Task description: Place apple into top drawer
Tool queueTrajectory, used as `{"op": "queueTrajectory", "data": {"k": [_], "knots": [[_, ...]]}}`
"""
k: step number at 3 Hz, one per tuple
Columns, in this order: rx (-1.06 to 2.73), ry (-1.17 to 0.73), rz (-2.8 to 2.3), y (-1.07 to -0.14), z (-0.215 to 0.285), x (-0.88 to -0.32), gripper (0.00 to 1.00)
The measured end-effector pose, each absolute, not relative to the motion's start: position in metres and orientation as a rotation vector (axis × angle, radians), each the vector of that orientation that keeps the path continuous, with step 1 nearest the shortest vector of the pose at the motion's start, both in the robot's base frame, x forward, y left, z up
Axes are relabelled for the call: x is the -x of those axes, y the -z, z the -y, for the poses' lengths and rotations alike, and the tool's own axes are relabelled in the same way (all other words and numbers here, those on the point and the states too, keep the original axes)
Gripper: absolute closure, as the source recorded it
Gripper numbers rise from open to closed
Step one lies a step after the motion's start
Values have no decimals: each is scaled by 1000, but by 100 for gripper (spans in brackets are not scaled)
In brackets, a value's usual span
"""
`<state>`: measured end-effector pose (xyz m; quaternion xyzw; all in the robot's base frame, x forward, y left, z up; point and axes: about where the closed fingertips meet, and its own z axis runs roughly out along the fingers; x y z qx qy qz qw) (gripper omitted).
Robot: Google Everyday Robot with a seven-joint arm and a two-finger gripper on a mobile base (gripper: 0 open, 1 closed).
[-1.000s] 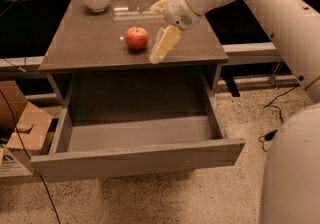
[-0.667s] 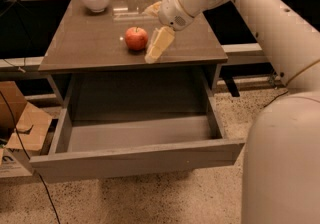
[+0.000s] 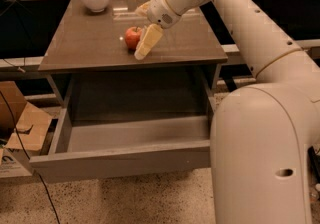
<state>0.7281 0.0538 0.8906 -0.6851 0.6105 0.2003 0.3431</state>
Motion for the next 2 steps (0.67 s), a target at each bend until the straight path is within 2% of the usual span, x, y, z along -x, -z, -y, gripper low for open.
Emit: {"op": "queueTrajectory", "data": {"k": [2], "knots": [[1696,-577,-1661,-874,-73,-756,0]]}}
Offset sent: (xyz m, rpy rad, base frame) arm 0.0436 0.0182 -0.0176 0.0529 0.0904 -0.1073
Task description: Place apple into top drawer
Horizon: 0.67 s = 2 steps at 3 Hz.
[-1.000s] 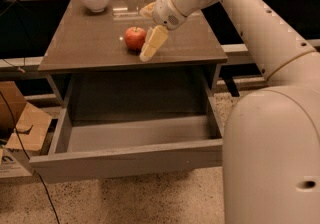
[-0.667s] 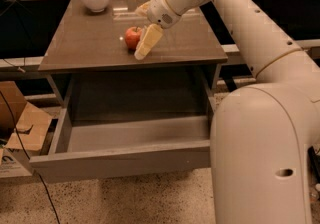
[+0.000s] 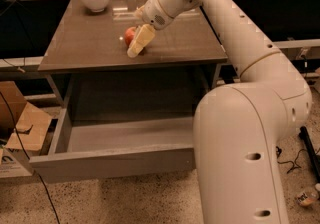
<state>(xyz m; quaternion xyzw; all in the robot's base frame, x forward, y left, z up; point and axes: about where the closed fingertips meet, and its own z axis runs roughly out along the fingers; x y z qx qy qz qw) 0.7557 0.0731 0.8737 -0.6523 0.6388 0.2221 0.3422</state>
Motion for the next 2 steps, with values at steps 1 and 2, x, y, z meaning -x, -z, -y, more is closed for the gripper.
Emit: {"op": "queueTrajectory", "data": {"k": [1,2], "knots": [[1652,-597,-1716,-861,-69,-765,0],[1625,-608,-1751,-852,-65,-773,0]]}}
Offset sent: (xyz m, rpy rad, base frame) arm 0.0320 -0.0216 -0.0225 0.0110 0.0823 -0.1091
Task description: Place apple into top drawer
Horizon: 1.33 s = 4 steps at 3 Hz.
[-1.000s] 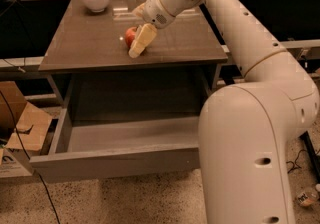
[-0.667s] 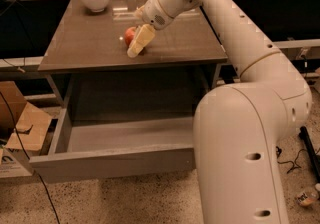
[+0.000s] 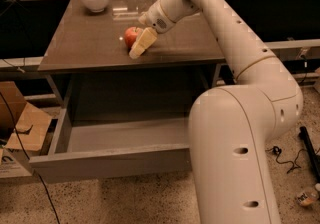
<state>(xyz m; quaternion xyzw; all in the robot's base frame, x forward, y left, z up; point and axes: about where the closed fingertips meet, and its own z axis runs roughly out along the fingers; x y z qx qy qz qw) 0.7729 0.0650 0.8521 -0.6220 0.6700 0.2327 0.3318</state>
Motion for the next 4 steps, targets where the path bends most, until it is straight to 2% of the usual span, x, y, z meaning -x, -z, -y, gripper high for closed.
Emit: {"op": "queueTrajectory", "data": {"k": [1,4], "knots": [[1619,-608,-1766,-851,-62,-777,19],[1717,-570,-1700,-856,-64,-754,89]]}}
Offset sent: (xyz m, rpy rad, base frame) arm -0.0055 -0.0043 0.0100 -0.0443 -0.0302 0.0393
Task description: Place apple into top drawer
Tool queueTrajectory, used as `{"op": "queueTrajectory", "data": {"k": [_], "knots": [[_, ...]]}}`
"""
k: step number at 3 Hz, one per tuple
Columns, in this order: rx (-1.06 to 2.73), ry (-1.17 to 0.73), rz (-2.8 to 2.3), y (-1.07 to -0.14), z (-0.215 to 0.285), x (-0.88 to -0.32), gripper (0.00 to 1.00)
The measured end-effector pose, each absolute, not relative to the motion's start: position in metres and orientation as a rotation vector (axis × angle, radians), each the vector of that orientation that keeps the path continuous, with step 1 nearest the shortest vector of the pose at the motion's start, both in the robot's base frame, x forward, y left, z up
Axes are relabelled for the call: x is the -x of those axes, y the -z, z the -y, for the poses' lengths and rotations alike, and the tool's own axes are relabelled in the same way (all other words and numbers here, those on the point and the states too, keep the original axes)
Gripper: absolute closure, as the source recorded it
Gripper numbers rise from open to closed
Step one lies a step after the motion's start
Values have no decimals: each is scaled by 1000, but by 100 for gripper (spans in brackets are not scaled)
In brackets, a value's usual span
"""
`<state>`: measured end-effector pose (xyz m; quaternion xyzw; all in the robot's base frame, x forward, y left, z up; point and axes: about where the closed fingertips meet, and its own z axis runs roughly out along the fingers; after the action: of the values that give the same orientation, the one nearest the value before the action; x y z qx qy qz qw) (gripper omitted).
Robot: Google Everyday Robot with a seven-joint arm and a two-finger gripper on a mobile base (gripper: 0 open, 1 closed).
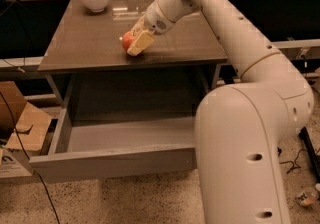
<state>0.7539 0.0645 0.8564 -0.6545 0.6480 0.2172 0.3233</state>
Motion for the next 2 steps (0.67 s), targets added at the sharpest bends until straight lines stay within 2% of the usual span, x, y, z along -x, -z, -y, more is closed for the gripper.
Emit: {"op": "queueTrajectory", "data": {"k": [1,2], "knots": [[1730,-466,-1603,-892,-46,-728,100],[1734,-366,-1522,-933,-20,-677,100]]}}
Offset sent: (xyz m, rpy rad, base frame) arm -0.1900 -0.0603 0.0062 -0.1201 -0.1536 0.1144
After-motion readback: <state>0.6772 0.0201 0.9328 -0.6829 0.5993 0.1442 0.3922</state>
